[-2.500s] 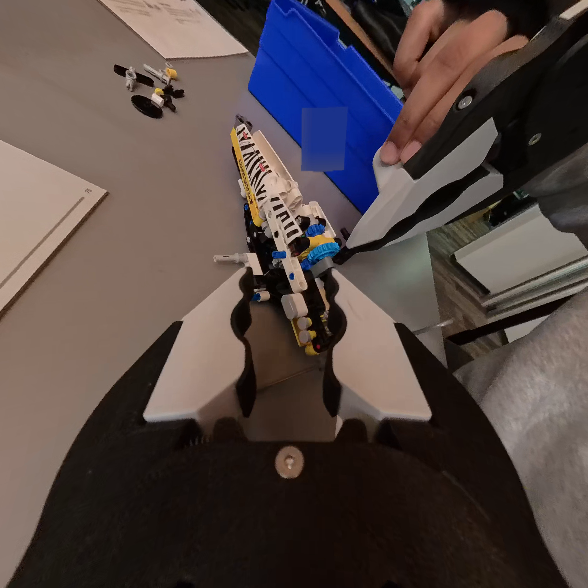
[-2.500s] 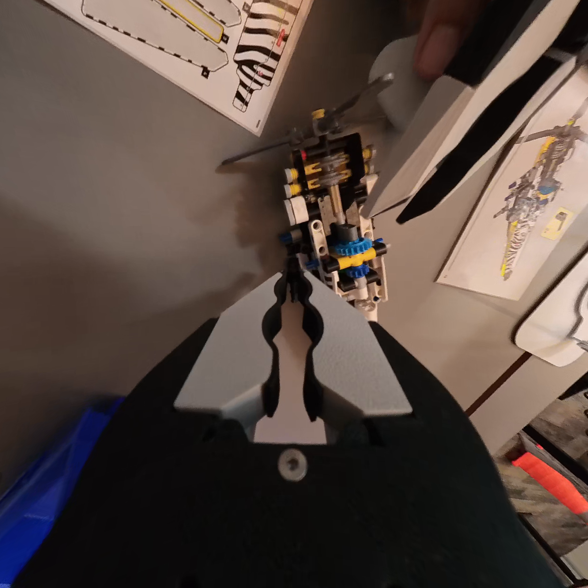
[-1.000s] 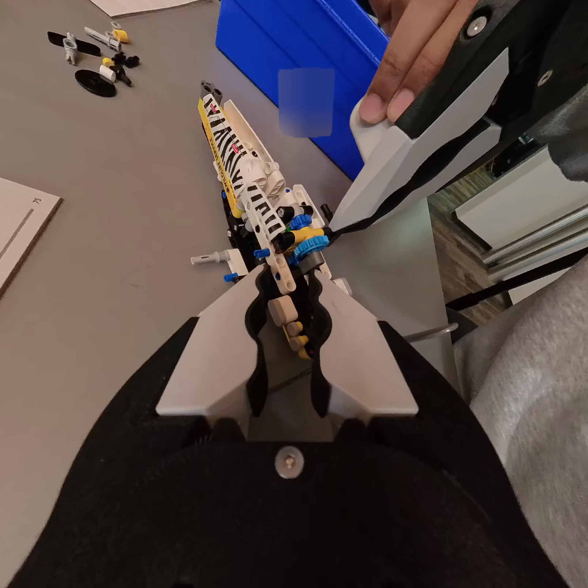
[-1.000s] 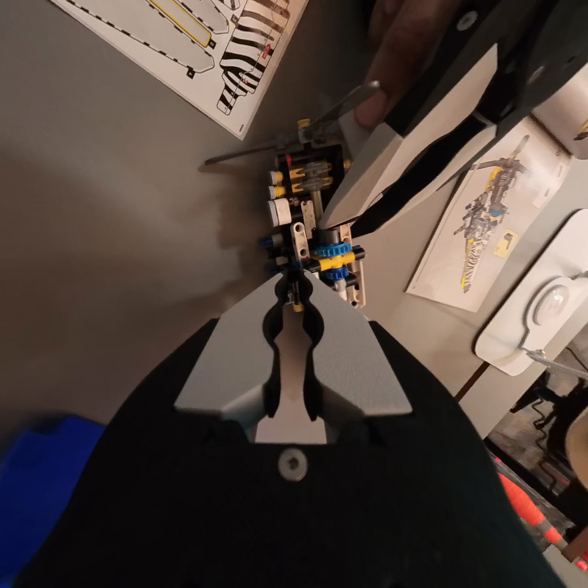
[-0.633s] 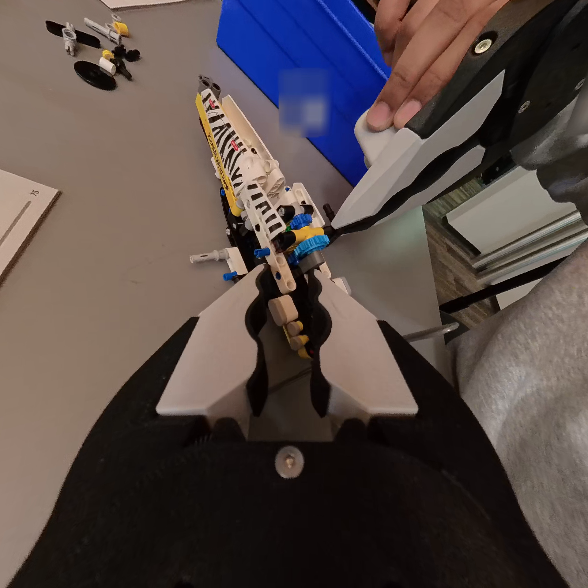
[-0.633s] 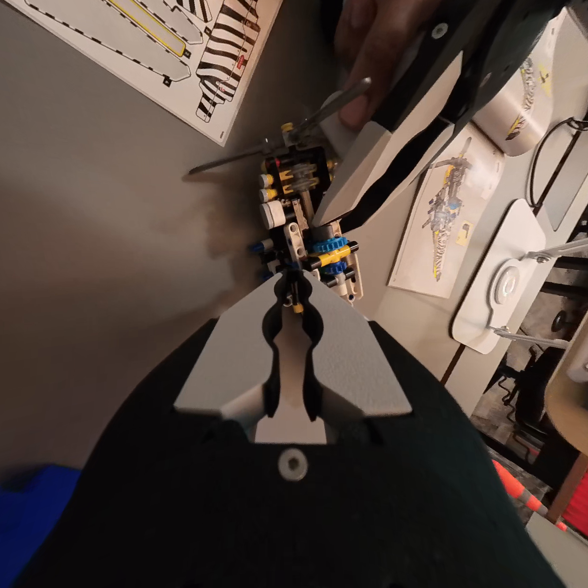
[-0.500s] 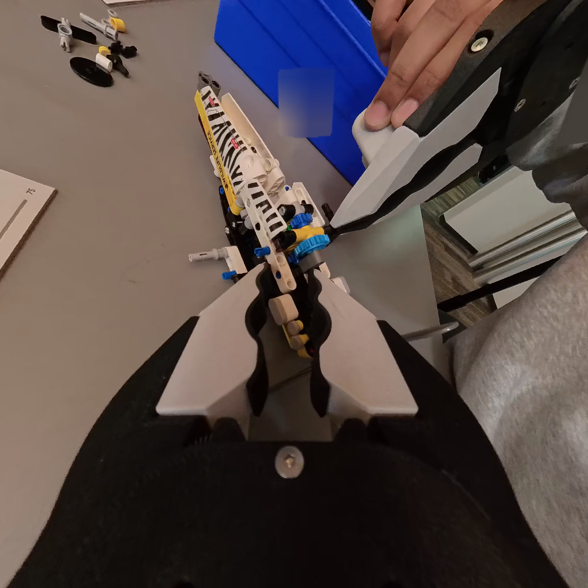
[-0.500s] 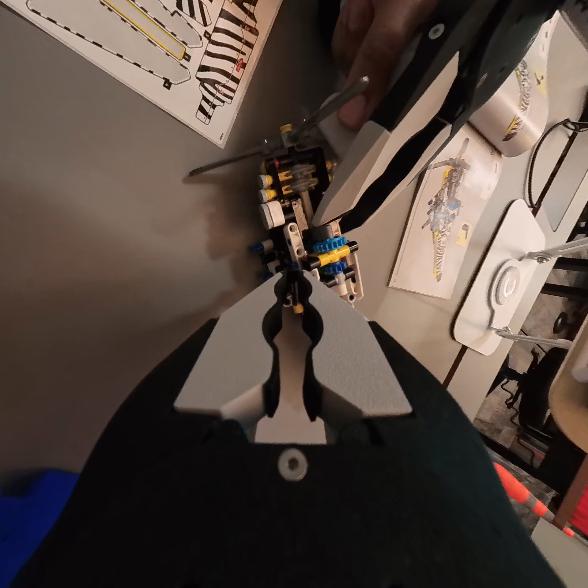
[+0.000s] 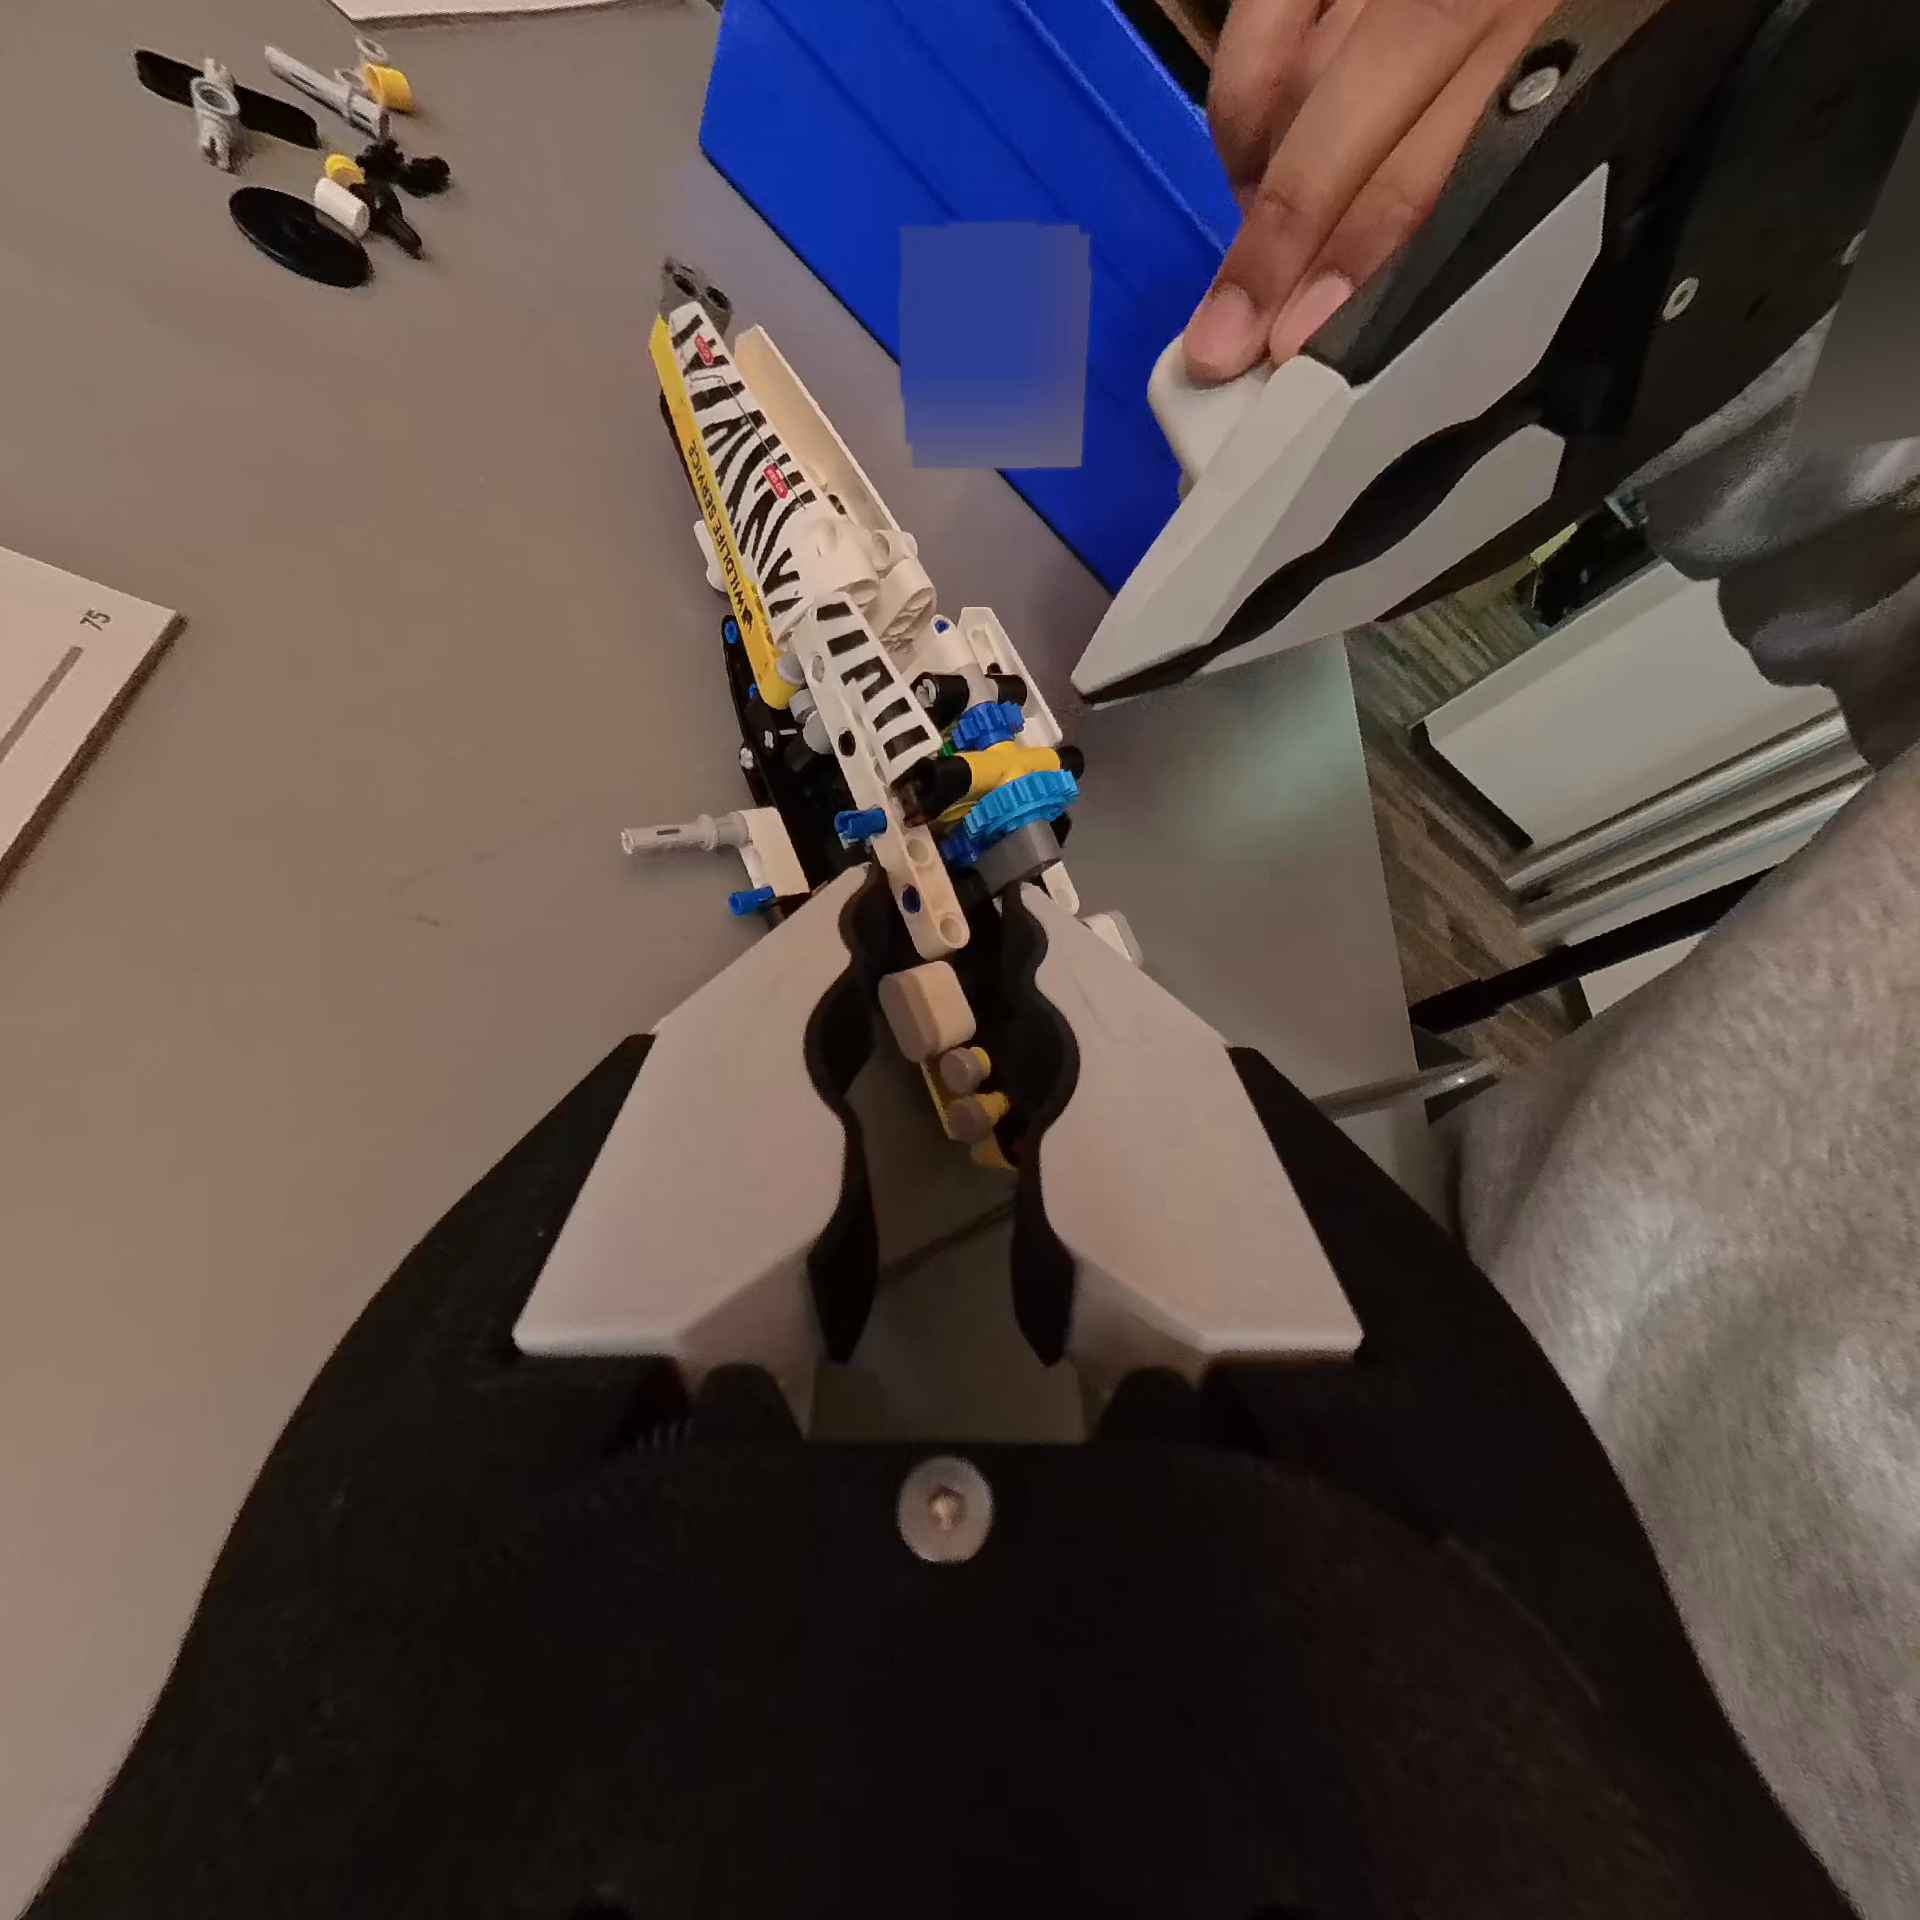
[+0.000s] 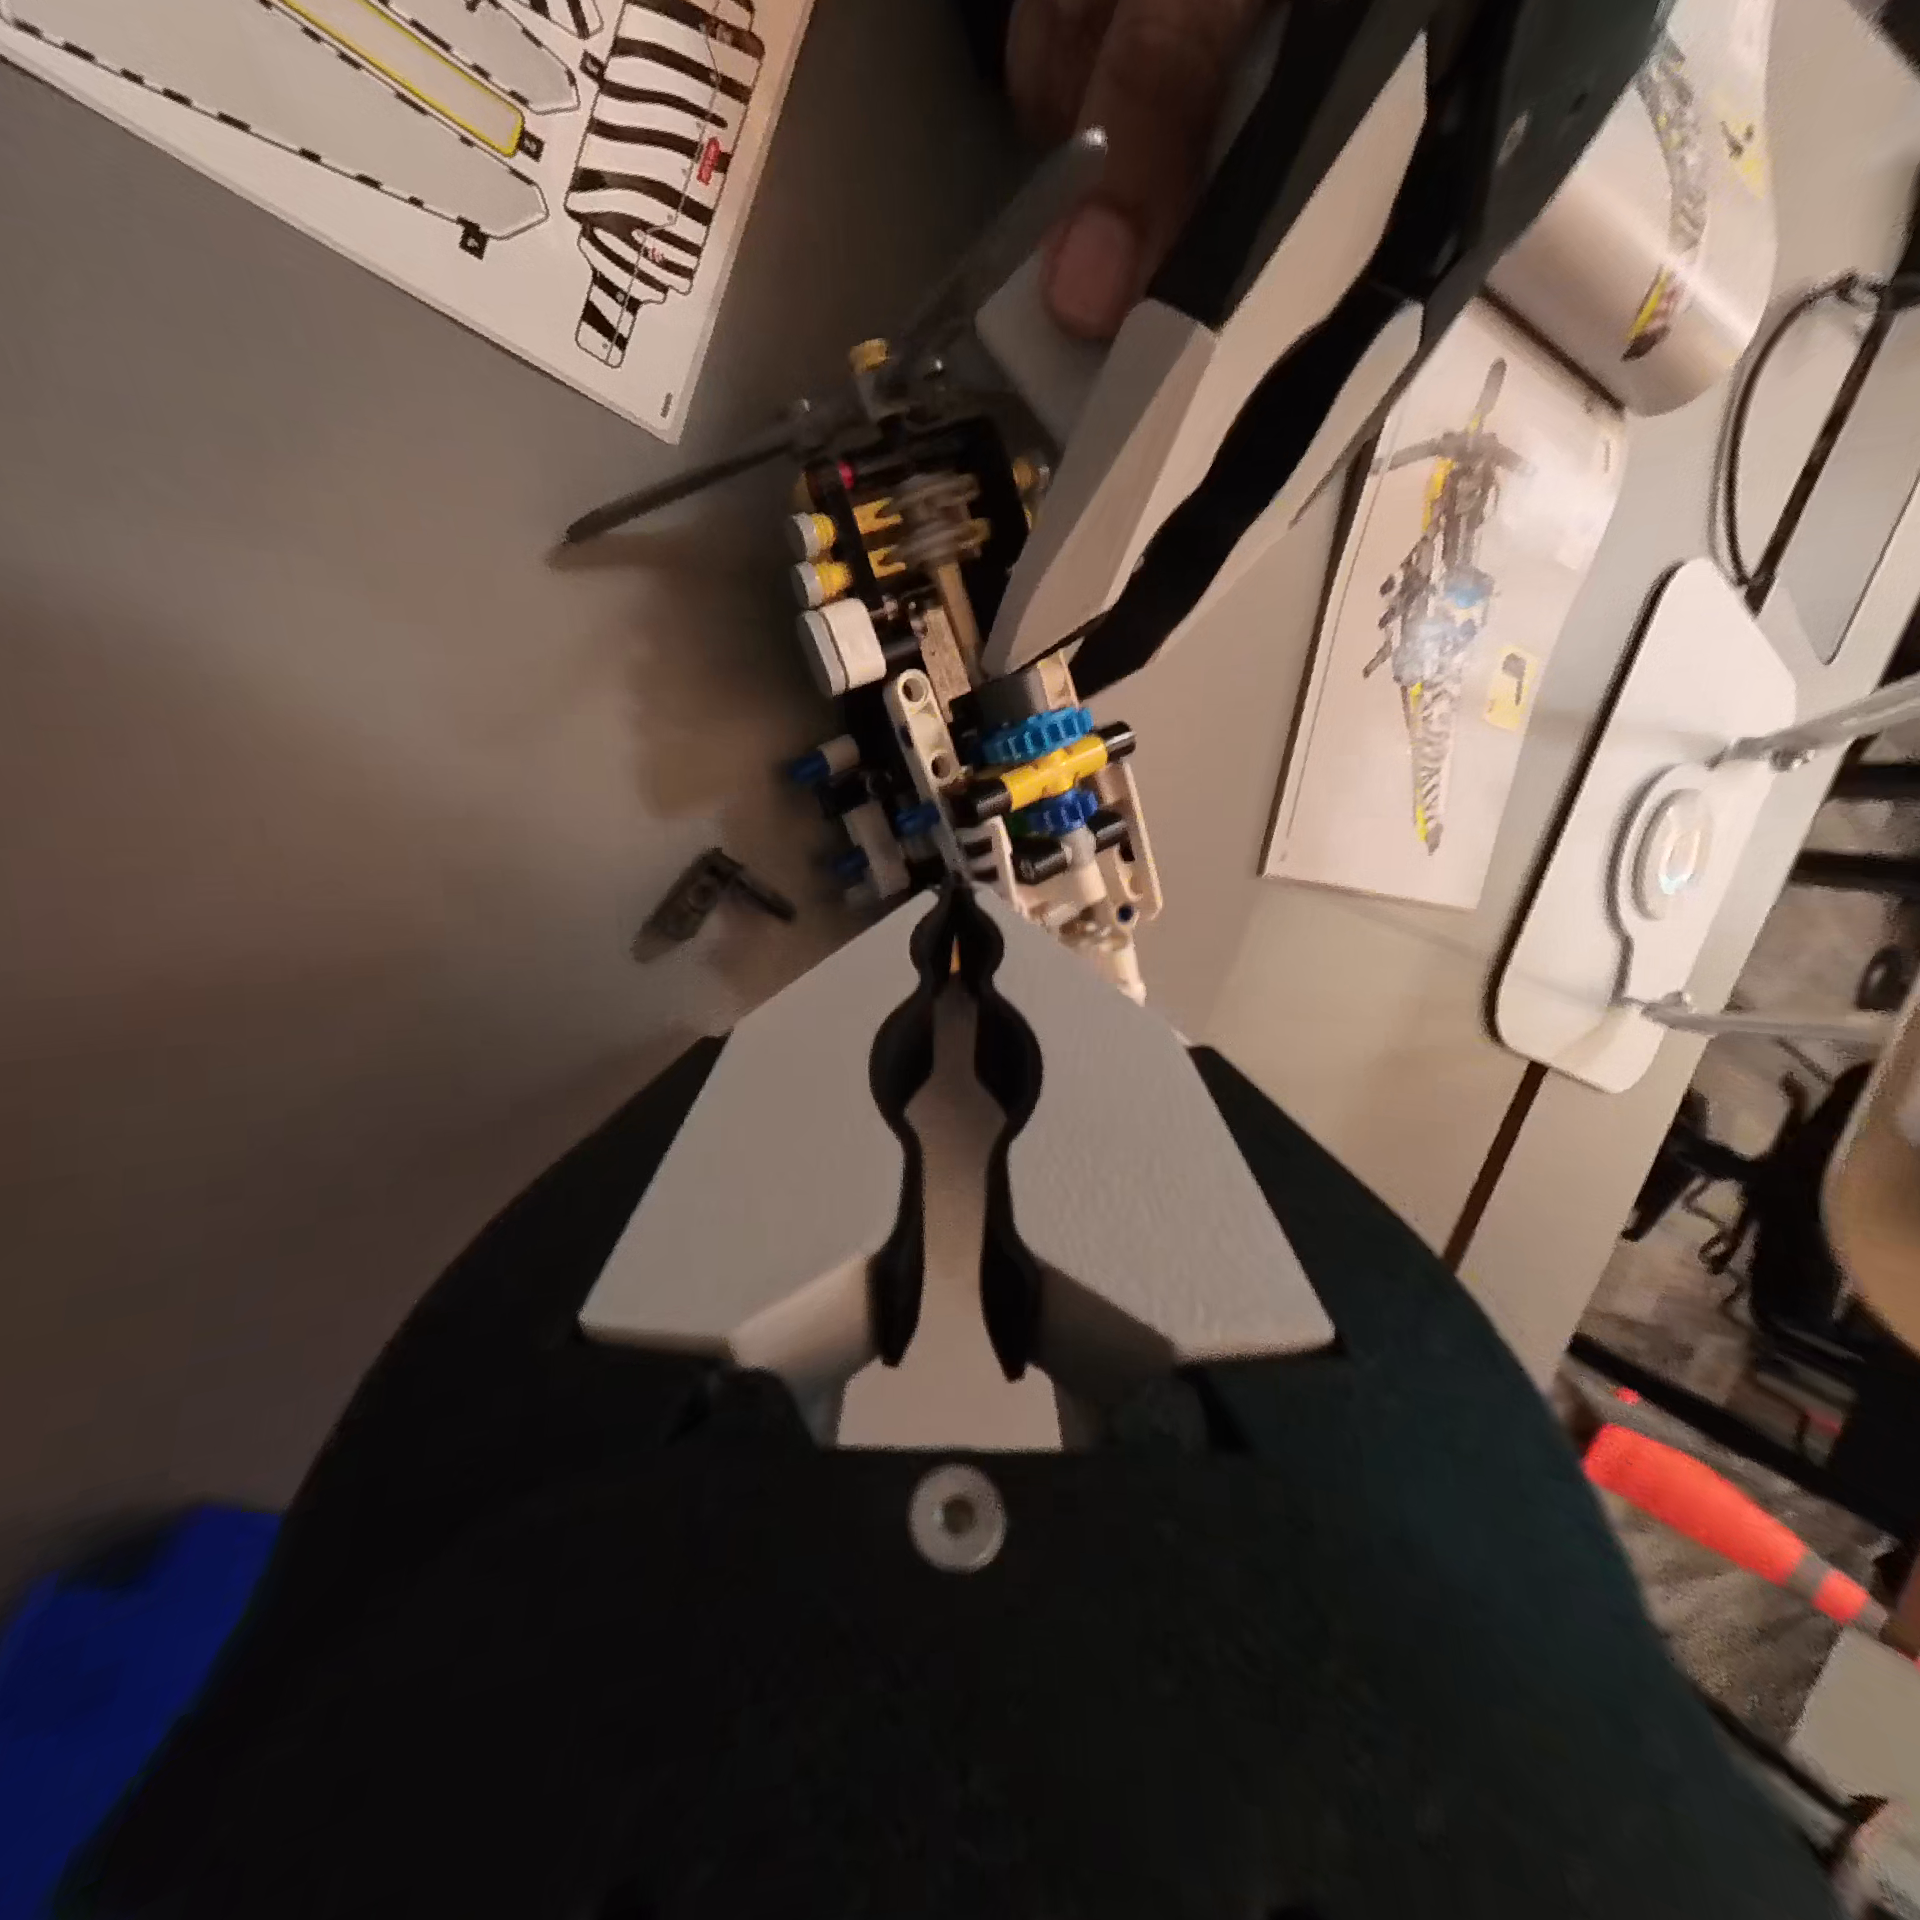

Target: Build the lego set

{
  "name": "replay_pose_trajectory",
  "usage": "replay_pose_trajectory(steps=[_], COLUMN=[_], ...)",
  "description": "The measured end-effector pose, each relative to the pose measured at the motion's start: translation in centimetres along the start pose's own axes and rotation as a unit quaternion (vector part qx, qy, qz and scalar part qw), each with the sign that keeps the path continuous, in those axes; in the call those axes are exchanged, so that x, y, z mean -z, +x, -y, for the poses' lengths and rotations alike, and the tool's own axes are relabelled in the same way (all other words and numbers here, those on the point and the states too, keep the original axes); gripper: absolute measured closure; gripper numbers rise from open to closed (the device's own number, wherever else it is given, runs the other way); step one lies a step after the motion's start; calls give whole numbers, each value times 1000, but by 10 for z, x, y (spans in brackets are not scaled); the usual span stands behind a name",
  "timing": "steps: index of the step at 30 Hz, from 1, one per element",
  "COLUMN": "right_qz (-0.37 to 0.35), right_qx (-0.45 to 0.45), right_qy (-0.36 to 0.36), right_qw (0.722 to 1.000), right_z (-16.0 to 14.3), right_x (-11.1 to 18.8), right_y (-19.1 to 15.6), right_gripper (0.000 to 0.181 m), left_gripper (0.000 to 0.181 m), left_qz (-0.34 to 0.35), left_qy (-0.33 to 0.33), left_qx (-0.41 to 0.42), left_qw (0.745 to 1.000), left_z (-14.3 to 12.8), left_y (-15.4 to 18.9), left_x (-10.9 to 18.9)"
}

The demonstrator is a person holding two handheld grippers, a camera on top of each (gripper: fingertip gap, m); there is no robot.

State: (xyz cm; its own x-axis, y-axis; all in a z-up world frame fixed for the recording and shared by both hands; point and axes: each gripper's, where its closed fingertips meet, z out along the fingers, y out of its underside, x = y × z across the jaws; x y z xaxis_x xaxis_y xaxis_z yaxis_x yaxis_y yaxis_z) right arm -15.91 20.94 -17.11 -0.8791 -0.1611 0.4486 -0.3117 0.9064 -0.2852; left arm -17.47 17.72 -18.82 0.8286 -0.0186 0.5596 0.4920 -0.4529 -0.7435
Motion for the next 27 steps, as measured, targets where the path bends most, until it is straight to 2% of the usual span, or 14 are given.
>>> replay_pose_trajectory(steps=[5,8,12,14,16,19,22,24,26,27], right_qz=[66,92,95,113,119,101,39,-43,-126,-166], right_qx=[-142,-218,-234,-262,-283,-284,-316,-360,-427,-463], right_qy=[-42,-59,-98,-90,-76,-83,-34,43,154,215], right_qw=[987,970,963,954,949,950,947,931,882,843], right_z=[-12,-11,-23,-22,-18,-18,2,24,50,61], right_x=[-2,-9,-22,-29,-30,-27,-12,6,31,44], right_y=[-25,-41,-56,-62,-61,-57,-36,-9,20,32], right_gripper=[180,166,159,157,175,176,176,176,176,176], left_gripper=[162,162,161,163,162,157,154,152,148,146], left_qz=[11,15,15,-2,-20,-25,-35,-58,-94,-112], left_qy=[9,11,25,50,75,116,175,214,241,251], left_qx=[3,1,2,13,28,22,-8,-26,-42,-53], left_qw=[1000,1000,1000,999,997,993,984,975,965,960], left_z=[2,3,5,12,19,30,46,56,62,64], left_y=[-3,-4,-3,1,4,8,19,33,52,62], left_x=[2,2,6,12,20,35,51,59,63,64])
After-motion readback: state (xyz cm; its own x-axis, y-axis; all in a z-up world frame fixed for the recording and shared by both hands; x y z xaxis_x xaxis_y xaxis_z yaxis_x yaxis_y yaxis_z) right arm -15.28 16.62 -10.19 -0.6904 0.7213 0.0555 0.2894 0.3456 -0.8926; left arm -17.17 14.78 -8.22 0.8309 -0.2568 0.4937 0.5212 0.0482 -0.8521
